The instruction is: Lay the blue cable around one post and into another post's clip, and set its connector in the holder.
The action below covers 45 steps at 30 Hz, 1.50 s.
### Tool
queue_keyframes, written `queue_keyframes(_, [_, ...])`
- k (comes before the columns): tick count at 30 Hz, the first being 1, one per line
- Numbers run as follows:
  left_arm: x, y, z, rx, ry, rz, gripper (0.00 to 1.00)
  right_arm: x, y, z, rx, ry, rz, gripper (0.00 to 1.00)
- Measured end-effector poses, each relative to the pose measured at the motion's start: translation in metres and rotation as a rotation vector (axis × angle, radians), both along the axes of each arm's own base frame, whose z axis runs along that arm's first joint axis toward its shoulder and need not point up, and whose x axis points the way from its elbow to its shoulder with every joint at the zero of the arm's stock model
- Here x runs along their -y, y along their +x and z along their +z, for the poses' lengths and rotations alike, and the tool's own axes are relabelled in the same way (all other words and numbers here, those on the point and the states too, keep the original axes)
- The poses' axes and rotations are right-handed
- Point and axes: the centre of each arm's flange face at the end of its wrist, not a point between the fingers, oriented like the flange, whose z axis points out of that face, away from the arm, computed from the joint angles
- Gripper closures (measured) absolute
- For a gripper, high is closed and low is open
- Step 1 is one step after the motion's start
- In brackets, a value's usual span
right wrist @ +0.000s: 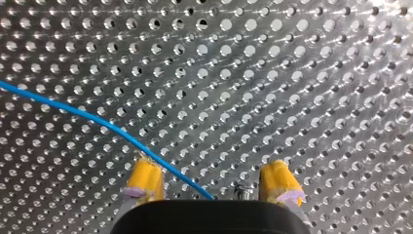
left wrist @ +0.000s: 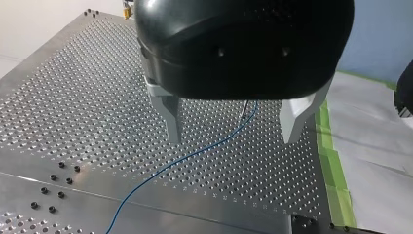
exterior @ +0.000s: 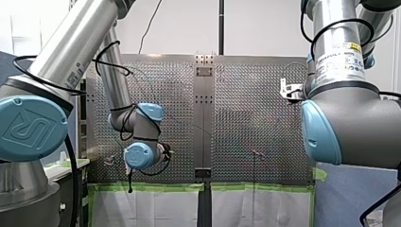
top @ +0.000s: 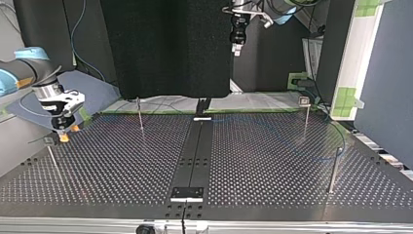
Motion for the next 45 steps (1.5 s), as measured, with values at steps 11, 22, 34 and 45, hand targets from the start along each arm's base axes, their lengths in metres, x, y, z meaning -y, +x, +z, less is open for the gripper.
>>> queue_keyframes(11, [0.000,0.000,0.000,-0.001,0.002,0.001,0.01,-0.007,0.003,-0.009,-0.032,0.028,-0.022,0.00])
queue_keyframes(22, [0.000,0.000,0.000,-0.002,0.001,0.001,0.01,-0.020,0.024,-0.014,-0.071,0.062,0.016,0.00])
queue_keyframes(34, [0.001,0.000,0.000,-0.007,-0.039,-0.006,0.01,-0.055,0.066,-0.039,-0.124,0.106,0.072,0.00])
queue_keyframes(45, [0.006,0.009,0.003,-0.009,-0.104,-0.007,0.01,-0.089,0.111,-0.029,-0.103,0.089,0.063,0.00])
